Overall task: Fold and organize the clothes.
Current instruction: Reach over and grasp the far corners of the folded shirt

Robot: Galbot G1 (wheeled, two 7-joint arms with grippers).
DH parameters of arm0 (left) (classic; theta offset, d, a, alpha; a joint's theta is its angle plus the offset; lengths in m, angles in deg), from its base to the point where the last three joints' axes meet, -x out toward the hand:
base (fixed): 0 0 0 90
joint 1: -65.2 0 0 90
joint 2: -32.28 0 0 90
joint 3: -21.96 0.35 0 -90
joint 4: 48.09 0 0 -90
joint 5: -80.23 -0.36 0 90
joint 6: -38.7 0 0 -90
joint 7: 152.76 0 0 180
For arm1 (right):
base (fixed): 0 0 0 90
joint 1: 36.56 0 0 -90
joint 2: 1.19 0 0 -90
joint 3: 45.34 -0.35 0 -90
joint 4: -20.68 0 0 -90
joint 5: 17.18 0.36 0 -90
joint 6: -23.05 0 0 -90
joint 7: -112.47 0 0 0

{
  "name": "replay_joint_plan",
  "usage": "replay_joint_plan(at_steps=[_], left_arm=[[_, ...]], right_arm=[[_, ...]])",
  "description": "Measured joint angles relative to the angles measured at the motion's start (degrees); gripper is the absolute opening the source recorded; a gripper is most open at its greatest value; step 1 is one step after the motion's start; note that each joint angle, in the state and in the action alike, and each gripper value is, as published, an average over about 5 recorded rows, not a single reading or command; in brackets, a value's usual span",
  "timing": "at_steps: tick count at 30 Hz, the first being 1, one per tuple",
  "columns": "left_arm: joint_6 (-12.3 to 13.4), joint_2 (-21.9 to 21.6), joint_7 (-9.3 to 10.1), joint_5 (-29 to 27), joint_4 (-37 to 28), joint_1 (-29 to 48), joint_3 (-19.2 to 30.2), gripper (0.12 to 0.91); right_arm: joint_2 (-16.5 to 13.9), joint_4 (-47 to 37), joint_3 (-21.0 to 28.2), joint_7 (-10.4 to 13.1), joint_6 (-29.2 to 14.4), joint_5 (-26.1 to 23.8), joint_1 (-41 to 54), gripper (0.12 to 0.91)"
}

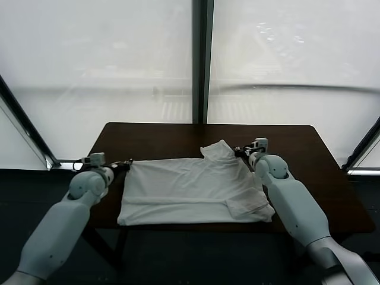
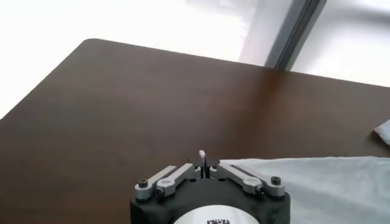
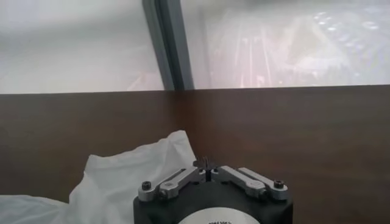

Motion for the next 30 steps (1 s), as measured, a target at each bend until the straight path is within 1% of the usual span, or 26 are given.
replay_joint_plan(at_steps=[3, 5, 6, 9, 10, 12, 13, 14, 16, 17, 18, 20, 21, 24, 25, 28, 30], left_arm=[[0.03, 0.03, 0.01, 0.04, 0.12, -0.01, -0.09, 0.180], [0.03, 0.08, 0.02, -0.02, 0.04, -0.04, -0.06, 0.180], [0.03, 0.12, 0.02, -0.06, -0.02, -0.06, -0.04, 0.180], [0.02, 0.22, 0.01, -0.16, -0.15, -0.10, 0.02, 0.180], [0.00, 0.24, 0.01, -0.17, -0.17, -0.11, 0.05, 0.180], [-0.03, 0.27, 0.00, -0.19, -0.19, -0.12, 0.10, 0.180], [-0.04, 0.29, 0.00, -0.19, -0.20, -0.12, 0.12, 0.180], [-0.05, 0.30, -0.01, -0.20, -0.21, -0.13, 0.13, 0.180], [-0.07, 0.33, -0.02, -0.24, -0.23, -0.17, 0.14, 0.180], [-0.08, 0.33, -0.03, -0.27, -0.24, -0.20, 0.14, 0.180], [-0.09, 0.34, -0.04, -0.29, -0.25, -0.23, 0.14, 0.180], [-0.10, 0.34, -0.05, -0.33, -0.28, -0.28, 0.14, 0.180], [-0.11, 0.34, -0.05, -0.34, -0.29, -0.29, 0.14, 0.180], [-0.12, 0.32, -0.06, -0.35, -0.28, -0.34, 0.14, 0.180], [-0.13, 0.30, -0.06, -0.35, -0.27, -0.37, 0.14, 0.180], [-0.14, 0.27, -0.07, -0.36, -0.23, -0.47, 0.14, 0.180], [-0.14, 0.26, -0.08, -0.38, -0.19, -0.56, 0.11, 0.180]], right_arm=[[0.19, -0.31, 0.11, -0.12, 0.24, -0.53, -0.03, 0.148], [0.38, -0.57, 0.18, -0.29, 0.32, -1.12, 0.08, 0.198], [0.49, -0.74, 0.22, -0.45, 0.33, -1.45, 0.18, 0.241], [0.73, -1.38, 0.43, -1.00, 0.33, -2.31, 0.62, 0.415], [0.80, -1.60, 0.52, -1.19, 0.32, -2.54, 0.77, 0.490], [0.92, -1.96, 0.69, -1.49, 0.31, -2.82, 1.00, 0.604], [0.97, -2.09, 0.78, -1.58, 0.31, -2.89, 1.08, 0.679], [1.03, -2.21, 0.87, -1.63, 0.31, -2.93, 1.13, 0.735], [1.13, -2.43, 1.07, -1.67, 0.30, -3.07, 1.20, 0.832], [1.19, -2.54, 1.17, -1.69, 0.29, -3.17, 1.22, 0.862], [1.24, -2.64, 1.27, -1.72, 0.28, -3.30, 1.23, 0.870], [1.32, -2.78, 1.42, -1.78, 0.27, -3.57, 1.24, 0.858], [1.36, -2.81, 1.46, -1.81, 0.27, -3.66, 1.21, 0.832], [1.44, -2.82, 1.48, -1.80, 0.21, -3.83, 1.04, 0.692], [1.46, -2.82, 1.46, -1.79, 0.19, -3.85, 0.98, 0.621], [1.45, -2.81, 1.37, -1.75, 0.17, -3.88, 0.85, 0.444], [1.42, -2.80, 1.34, -1.74, 0.17, -3.88, 0.78, 0.365]])
